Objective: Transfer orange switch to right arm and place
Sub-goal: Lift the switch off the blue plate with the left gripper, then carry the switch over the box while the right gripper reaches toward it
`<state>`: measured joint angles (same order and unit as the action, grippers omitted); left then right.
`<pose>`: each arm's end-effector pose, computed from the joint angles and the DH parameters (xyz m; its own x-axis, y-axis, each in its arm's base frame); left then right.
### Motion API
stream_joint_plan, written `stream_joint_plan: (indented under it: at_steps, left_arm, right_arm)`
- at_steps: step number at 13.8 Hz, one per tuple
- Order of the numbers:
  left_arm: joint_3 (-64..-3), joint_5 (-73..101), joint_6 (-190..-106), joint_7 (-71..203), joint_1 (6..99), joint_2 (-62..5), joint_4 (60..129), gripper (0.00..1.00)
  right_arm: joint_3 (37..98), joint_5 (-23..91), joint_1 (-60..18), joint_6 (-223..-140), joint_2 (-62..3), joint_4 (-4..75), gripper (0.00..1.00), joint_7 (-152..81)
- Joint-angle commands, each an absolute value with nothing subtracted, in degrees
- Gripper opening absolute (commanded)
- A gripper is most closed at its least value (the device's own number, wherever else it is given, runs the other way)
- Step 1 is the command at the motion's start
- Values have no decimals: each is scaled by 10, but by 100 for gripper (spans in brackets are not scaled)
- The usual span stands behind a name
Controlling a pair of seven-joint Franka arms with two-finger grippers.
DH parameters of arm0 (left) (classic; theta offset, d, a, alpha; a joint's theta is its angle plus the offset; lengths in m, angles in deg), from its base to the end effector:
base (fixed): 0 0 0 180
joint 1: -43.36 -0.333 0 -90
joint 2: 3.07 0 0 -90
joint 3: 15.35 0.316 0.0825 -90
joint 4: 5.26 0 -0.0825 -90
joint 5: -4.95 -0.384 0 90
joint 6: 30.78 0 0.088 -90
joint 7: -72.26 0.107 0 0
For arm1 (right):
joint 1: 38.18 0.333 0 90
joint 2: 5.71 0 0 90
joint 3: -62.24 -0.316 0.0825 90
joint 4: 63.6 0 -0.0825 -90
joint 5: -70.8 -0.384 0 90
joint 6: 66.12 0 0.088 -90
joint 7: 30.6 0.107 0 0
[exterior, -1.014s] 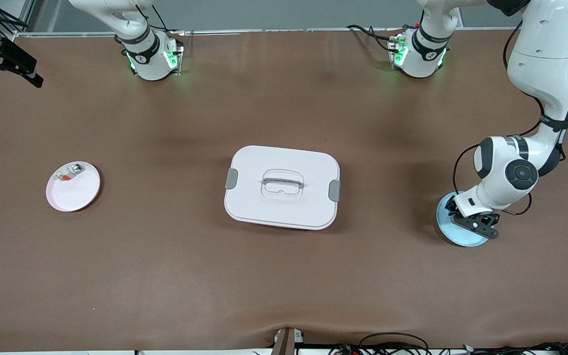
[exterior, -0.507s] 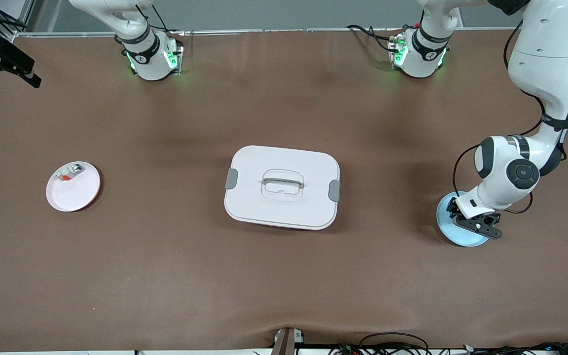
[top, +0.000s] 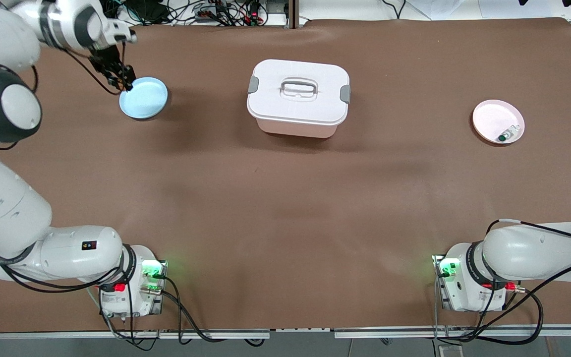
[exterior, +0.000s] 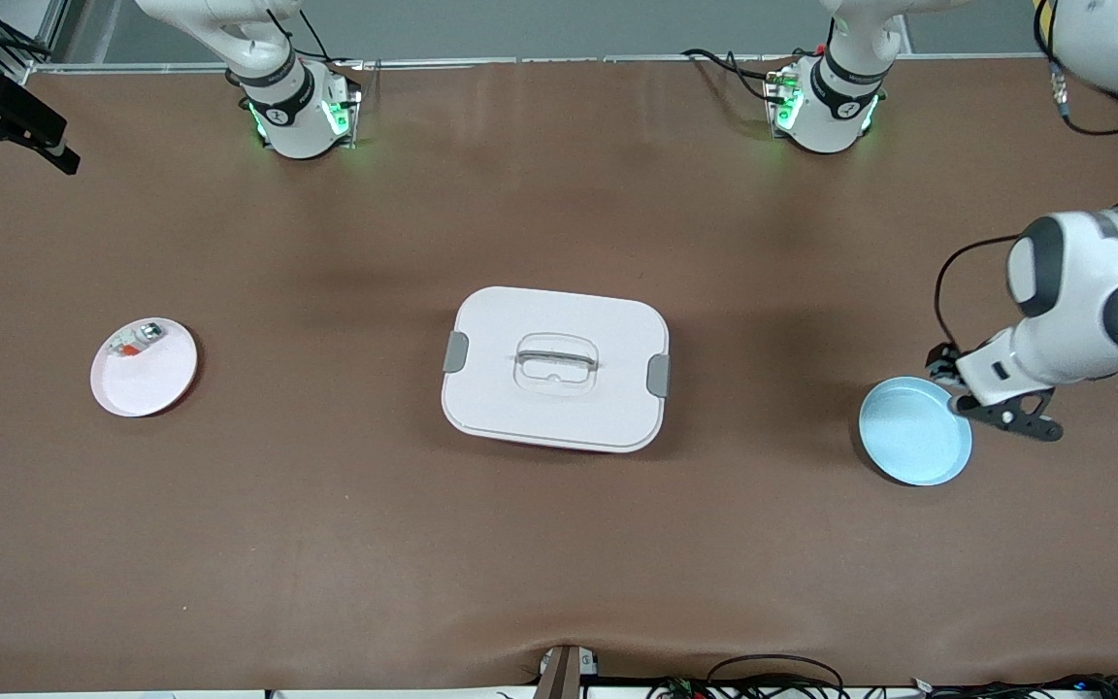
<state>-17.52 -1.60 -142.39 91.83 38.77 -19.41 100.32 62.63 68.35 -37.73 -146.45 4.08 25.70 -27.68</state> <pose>0.6044 0.0344 0.3594 0.9212 -0.3345 -0.1988 -0.3452 -0.9383 -0.0208 0.4796 0.0053 0.7038 0.9990 -0.0426 0.0122 -0.0420 -0.9982 -0.0439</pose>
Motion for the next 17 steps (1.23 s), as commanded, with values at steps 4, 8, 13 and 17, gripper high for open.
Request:
stream_joint_plan:
  at_steps: [4,8,13,17]
  left_arm:
    - [-217,58,-1221,867,388,-178,879,32]
    - [-264,132,-1156,739,387,-175,832,32]
    - [-324,242,-1151,556,388,-130,824,32]
    - [-361,317,-1158,436,390,-129,802,32]
  right_arm:
    - [628,682,-377,-1466,42,250,100,-270]
    - [625,690,-375,-1468,42,246,100,-269]
    - [627,689,-377,-1491,38,237,100,-271]
    - [626,681,-375,-1486,31,228,100,-270]
